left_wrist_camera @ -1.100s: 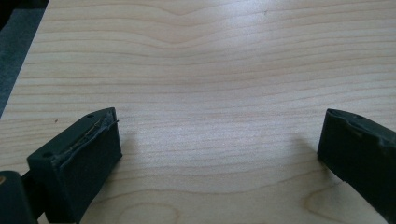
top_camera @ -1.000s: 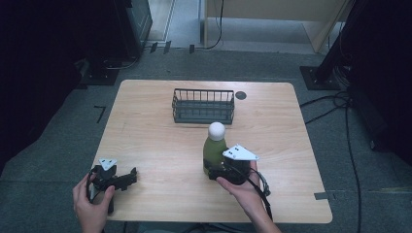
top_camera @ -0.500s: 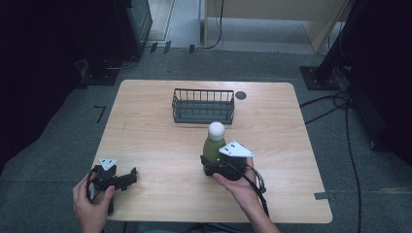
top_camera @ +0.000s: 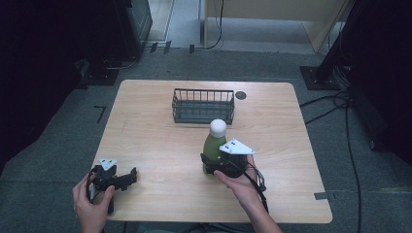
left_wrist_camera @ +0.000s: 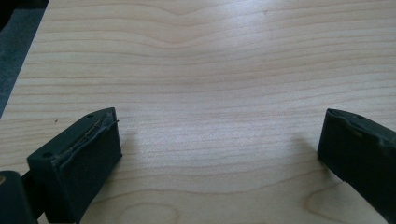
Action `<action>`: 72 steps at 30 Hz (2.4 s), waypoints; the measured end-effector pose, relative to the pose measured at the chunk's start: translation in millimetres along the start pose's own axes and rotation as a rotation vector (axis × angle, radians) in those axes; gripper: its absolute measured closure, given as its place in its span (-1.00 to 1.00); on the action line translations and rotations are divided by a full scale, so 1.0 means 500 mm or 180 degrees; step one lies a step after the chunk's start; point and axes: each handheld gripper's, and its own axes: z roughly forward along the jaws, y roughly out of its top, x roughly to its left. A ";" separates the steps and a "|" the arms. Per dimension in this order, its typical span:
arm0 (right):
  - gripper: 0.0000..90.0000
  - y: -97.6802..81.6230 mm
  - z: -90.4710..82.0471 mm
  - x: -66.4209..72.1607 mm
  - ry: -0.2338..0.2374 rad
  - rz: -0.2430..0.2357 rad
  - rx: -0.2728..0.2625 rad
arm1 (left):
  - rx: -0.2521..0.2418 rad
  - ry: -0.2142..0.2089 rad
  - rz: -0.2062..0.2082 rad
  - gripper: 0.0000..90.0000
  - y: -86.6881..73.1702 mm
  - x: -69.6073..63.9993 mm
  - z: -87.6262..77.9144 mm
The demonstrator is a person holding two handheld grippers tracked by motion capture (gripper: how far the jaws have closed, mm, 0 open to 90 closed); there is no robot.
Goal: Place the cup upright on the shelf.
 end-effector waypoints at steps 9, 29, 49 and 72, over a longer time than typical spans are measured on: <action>-0.56 0.040 -0.003 -0.005 -0.0023 -0.0035 -0.0045 | 0.0000 0.0000 -0.0001 -1.00 0.000 0.000 0.000; -0.56 0.132 0.003 -0.054 -0.0173 0.0003 -0.0144 | -0.0004 -0.0006 -0.0007 -1.00 0.000 0.000 0.000; -0.56 0.225 0.037 -0.110 -0.0366 0.0076 -0.0173 | -0.0017 -0.0026 -0.0032 -1.00 0.000 0.002 -0.001; -0.56 0.310 0.087 -0.163 -0.0545 0.0216 -0.0244 | -0.0023 -0.0043 -0.0045 -1.00 -0.001 0.003 -0.001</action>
